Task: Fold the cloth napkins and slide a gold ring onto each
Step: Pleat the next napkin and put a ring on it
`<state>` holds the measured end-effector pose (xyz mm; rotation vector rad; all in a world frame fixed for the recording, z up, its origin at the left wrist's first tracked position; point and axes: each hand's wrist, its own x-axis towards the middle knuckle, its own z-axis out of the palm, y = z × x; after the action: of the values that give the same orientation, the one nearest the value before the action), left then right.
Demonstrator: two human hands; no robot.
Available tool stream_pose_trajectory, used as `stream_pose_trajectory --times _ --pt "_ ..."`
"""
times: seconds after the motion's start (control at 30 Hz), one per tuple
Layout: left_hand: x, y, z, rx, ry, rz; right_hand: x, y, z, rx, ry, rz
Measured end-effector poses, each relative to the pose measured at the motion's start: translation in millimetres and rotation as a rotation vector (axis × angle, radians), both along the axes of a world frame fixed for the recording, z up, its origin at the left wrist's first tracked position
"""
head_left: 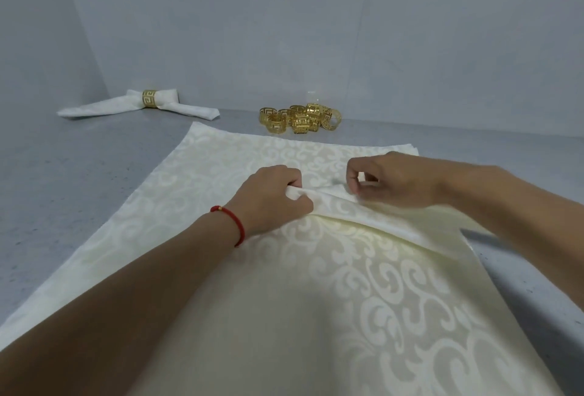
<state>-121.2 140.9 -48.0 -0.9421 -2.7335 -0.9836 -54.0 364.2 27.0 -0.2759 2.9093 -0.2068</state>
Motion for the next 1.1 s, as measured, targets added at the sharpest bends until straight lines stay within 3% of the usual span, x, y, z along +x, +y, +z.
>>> stream_pose_trajectory --times 0.17,0.27,0.83,1.1 --pt "-3 -3 -2 0.033 -0.027 -0.027 0 13 27 -0.435 -0.443 -0.146" --pt "-5 -5 -1 0.045 -0.065 -0.049 -4 22 33 -0.382 -0.542 -0.011" --pt "-15 -22 7 0.102 -0.316 -0.162 -20 8 -3 -0.276 -0.136 -0.059" --pt "-19 -20 13 0.056 -0.353 -0.183 -19 11 -32 -0.398 0.041 -0.034"
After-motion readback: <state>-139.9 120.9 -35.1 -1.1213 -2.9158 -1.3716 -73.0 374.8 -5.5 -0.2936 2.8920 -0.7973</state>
